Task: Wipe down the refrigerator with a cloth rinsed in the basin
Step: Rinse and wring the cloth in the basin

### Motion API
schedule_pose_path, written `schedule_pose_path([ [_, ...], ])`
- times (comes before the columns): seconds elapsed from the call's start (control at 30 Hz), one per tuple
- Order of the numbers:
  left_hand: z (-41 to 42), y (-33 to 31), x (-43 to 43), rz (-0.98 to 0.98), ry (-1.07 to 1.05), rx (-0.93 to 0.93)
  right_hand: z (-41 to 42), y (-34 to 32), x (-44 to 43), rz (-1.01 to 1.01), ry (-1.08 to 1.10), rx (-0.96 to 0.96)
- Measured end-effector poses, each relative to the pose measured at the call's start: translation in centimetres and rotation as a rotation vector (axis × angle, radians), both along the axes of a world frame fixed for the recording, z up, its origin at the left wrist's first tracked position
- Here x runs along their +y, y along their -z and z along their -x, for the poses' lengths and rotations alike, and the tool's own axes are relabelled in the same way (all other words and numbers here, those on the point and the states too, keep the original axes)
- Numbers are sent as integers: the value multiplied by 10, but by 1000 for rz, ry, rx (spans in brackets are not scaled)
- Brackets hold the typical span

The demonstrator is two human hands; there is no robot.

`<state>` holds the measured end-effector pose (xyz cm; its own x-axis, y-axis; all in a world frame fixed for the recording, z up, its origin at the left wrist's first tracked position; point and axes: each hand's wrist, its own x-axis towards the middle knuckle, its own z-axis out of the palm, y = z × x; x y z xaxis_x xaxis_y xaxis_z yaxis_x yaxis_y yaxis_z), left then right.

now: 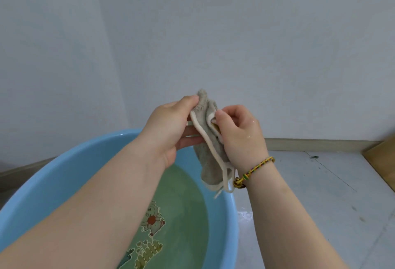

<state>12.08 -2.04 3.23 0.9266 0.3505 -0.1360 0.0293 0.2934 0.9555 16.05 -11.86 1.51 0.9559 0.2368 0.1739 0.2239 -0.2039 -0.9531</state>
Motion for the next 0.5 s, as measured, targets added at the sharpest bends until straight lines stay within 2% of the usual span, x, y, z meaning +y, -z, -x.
schedule_pose_path([
  [0.1, -1, -1, 2, -3, 39, -48, 2, -4, -2, -22, -84, 41],
  [0.23, 0, -2, 5, 13, 115, -68, -2, -6, -3, 26, -20, -34],
  [0.4, 4, -5, 26, 22, 66, -54, -22, -5, -19, -242, 4, 297],
  [0.5, 5, -4, 34, -164, 40, 13, -33, -11, -32, -274, 82, 377],
])
